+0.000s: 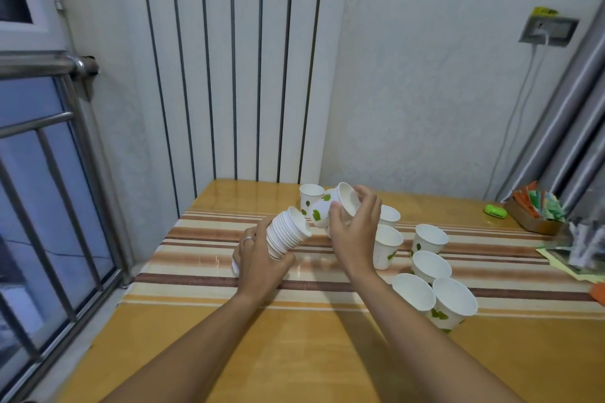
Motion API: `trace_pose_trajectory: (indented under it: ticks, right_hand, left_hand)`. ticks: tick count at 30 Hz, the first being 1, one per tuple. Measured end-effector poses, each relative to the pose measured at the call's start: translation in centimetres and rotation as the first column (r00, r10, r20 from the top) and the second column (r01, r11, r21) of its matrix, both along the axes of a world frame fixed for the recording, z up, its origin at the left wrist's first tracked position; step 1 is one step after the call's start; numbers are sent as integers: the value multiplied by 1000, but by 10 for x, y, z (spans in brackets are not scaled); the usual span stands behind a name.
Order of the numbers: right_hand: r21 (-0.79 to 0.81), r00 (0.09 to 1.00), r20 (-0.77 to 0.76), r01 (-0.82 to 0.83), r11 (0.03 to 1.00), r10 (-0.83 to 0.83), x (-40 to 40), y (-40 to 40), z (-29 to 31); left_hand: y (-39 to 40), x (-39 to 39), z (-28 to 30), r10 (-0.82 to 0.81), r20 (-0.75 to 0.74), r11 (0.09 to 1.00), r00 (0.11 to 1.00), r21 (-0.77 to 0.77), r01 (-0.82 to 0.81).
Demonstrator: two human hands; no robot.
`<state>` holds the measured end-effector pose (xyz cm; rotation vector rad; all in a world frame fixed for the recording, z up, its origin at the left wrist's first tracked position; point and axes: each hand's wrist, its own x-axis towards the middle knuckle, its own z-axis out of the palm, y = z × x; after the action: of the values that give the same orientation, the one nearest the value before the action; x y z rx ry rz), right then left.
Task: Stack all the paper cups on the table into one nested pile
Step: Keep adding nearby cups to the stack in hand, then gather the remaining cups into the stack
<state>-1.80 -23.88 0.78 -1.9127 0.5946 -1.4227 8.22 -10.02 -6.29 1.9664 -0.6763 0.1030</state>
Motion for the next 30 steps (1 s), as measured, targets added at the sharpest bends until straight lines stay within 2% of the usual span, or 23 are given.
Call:
trace_pose_trajectory:
  ticks: [3, 7, 11, 14, 18, 24, 30]
  right_hand:
    - [-9, 993, -54, -104, 995, 104, 2, 12, -2]
    - [-9, 945, -204, -261, 965, 254, 9, 23, -21]
    - [-11, 893, -314, -342, 940, 322, 13, 28, -37]
    - [40, 879, -319, -360, 932, 353, 16, 31, -37]
    - [30, 878, -329, -359, 933, 348, 16, 31, -37]
    - [12, 908, -296, -307, 951, 297, -3, 33, -30]
    - [71, 921, -249, -292, 954, 300, -37, 42, -22]
  left_hand:
    - [0, -2, 1, -34, -10, 999, 999, 5, 34]
    - [-1, -5, 0, -118, -6, 993, 993, -30, 118]
    - [-1, -6, -1, -141, 5, 988, 990, -70, 141]
    - [-1, -10, 2, -131, 20, 988, 991, -85, 132]
    - [0, -12, 5, -136, 19, 987, 991, -80, 137]
    - [8, -21, 9, -243, 4, 966, 970, -91, 243]
    - [14, -50, 15, -300, -41, 947, 953, -135, 293]
